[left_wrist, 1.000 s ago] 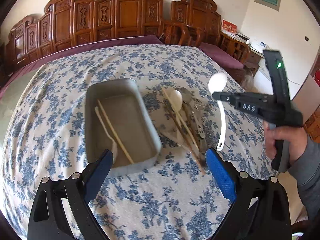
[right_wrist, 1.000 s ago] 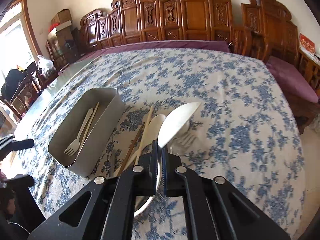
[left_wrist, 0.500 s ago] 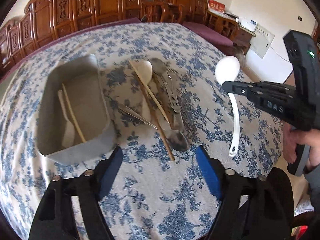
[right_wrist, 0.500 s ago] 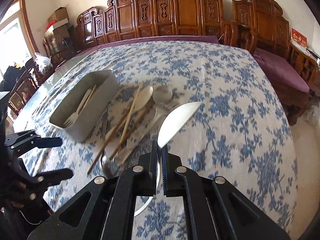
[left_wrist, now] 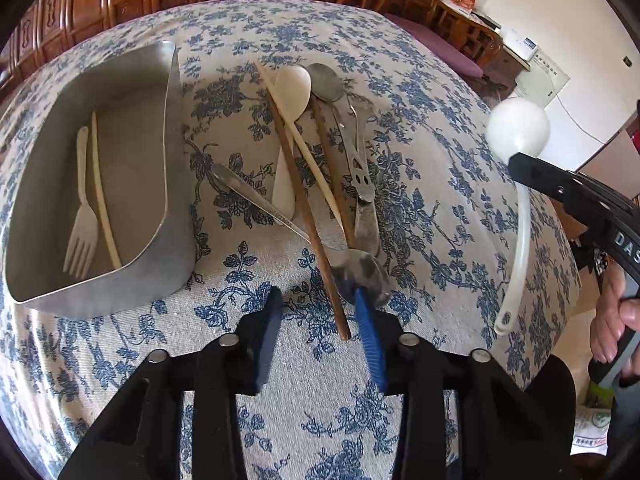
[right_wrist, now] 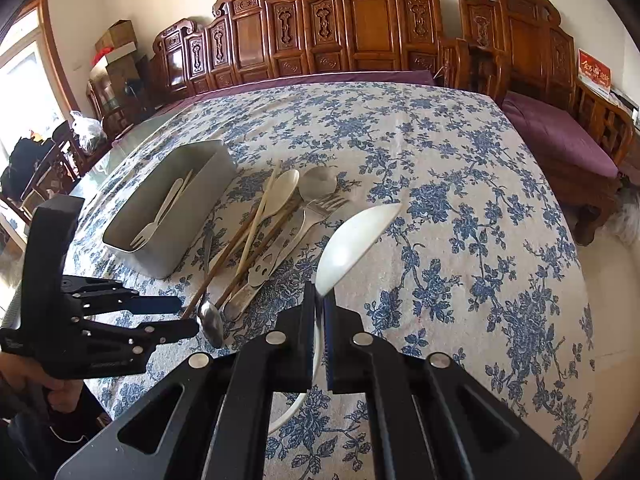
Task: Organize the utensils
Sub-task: 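Grasp a wooden chopstick with the left tool while the right tool holds the spoon raised, then lower the chopstick into the grey tray and open the left tool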
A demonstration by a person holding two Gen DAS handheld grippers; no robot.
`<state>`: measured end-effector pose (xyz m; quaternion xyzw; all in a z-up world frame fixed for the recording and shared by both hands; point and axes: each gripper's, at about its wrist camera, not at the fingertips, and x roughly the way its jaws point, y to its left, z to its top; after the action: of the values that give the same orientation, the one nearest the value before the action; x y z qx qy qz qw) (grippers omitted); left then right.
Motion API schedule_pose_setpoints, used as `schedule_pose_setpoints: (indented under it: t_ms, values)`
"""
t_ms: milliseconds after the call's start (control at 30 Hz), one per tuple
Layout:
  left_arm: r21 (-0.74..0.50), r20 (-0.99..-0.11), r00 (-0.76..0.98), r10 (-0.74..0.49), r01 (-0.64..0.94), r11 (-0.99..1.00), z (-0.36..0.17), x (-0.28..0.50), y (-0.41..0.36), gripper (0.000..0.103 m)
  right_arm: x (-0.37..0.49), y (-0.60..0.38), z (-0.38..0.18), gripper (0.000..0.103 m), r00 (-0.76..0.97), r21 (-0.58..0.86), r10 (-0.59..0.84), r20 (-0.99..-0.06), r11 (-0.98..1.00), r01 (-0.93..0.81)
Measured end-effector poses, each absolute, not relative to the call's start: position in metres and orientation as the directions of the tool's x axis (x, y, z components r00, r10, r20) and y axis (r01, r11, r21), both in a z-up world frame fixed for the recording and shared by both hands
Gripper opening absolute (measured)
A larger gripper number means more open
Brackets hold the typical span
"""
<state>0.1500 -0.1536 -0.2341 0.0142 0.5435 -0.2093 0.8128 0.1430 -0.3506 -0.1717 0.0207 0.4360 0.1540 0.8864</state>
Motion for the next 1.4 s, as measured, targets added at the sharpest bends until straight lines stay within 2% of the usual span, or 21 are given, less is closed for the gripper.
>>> schedule_pose_setpoints:
  t_ms: [33,100,300,667,1133,1400]
  values:
    - [-0.208,-0.889,0.318,-0.329,0.357,0.910,-0.234,0.150,-0.154,0.026,0.143,-0.351,-0.172,0.005,0.572,0.171,0.291,-0.767,0.952,-0.254]
    - [-0.225,-0.890,0.305,-0.340,0.355,0.908,-0.235,0.152,-0.155,0.009,0.141,-0.351,-0.173,0.005,0.570,0.170,0.288,-0.770,0.953,-0.252]
    - [-0.190,-0.883,0.347,-0.315,0.349,0.918,-0.222,0.145,-0.151,0.005,0.137,-0.348,-0.170,0.005,0.571,0.153,0.272,-0.775,0.957,-0.247]
    - [-0.181,-0.847,0.421,-0.325,0.347,0.920,-0.182,0.126,-0.121,0.004,0.133,-0.319,-0.154,0.005,0.581,0.127,0.269,-0.768,0.954,-0.273]
    - [-0.180,-0.746,0.569,-0.345,0.327,0.928,-0.115,0.118,-0.069,0.004,0.142,-0.276,-0.133,0.005,0.589,0.118,0.302,-0.749,0.937,-0.330]
    - [-0.157,-0.713,0.610,-0.346,0.342,0.926,-0.101,0.123,-0.064,0.004,0.144,-0.264,-0.136,0.005,0.580,0.116,0.307,-0.755,0.932,-0.342]
